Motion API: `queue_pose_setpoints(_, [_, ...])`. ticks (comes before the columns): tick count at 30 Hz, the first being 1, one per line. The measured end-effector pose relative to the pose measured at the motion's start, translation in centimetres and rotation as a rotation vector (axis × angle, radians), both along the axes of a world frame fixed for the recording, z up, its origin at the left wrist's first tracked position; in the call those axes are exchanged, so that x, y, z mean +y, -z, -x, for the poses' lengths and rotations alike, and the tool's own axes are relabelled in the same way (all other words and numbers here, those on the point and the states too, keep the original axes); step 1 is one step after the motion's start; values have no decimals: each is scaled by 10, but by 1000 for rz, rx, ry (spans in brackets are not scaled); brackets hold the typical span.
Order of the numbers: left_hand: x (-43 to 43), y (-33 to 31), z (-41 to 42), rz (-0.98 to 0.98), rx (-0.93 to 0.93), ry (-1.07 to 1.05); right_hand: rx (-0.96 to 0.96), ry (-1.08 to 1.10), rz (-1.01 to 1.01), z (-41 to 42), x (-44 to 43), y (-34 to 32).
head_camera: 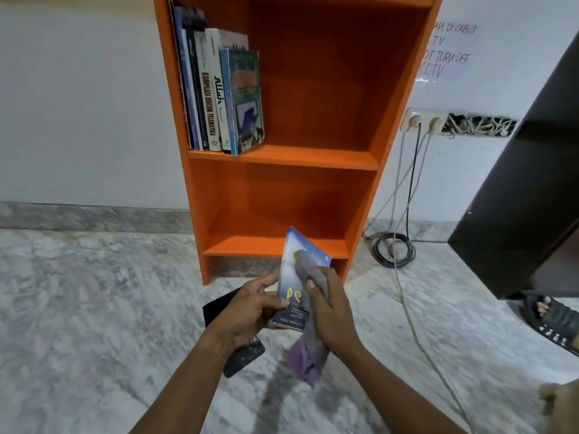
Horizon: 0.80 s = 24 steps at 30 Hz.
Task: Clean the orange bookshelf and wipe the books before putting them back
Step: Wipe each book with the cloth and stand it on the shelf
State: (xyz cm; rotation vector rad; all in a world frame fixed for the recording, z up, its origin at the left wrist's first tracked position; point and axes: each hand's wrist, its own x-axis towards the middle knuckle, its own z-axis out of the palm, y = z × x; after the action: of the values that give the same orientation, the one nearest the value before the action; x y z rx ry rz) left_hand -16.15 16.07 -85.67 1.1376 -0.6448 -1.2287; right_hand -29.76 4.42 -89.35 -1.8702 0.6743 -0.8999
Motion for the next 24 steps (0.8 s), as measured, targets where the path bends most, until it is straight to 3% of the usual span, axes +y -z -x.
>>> queue_pose_setpoints(2, [0, -6, -1, 4, -23, 29, 21, 104, -92, 5, -15, -3])
queue_pose_setpoints(5, [-1, -18, -4, 19, -90, 47, -40, 170, -407, 15, -37, -10])
queue_pose_setpoints(8, [-2, -25, -8, 53, -119, 22, -307, 74, -841, 18, -38, -28])
queue_pose_setpoints(11, [0, -27, -12, 77, -114, 5, -447, -117, -999, 14, -28, -50])
queue_pose_setpoints(13, [1, -24, -13, 65, -125, -62, -404, -185, -939, 6, -22, -59])
queue_pose_setpoints(15, [-1, -20, -16, 43, -267, -210, -324, -170, -817, -2, -17, -63])
queue_pose_setpoints(18, [-6, -19, -12, -7, -527, -298, -180, -68, -425, -11, -6, -67])
queue_pose_setpoints(21, [-8, -37, 2, 98, -291, -263, -63, -106, -7, -21, 22, -73])
queue_pose_setpoints(24, [-9, -44, -2, 206, -82, -383, 44, -185, 176, -32, 51, -75])
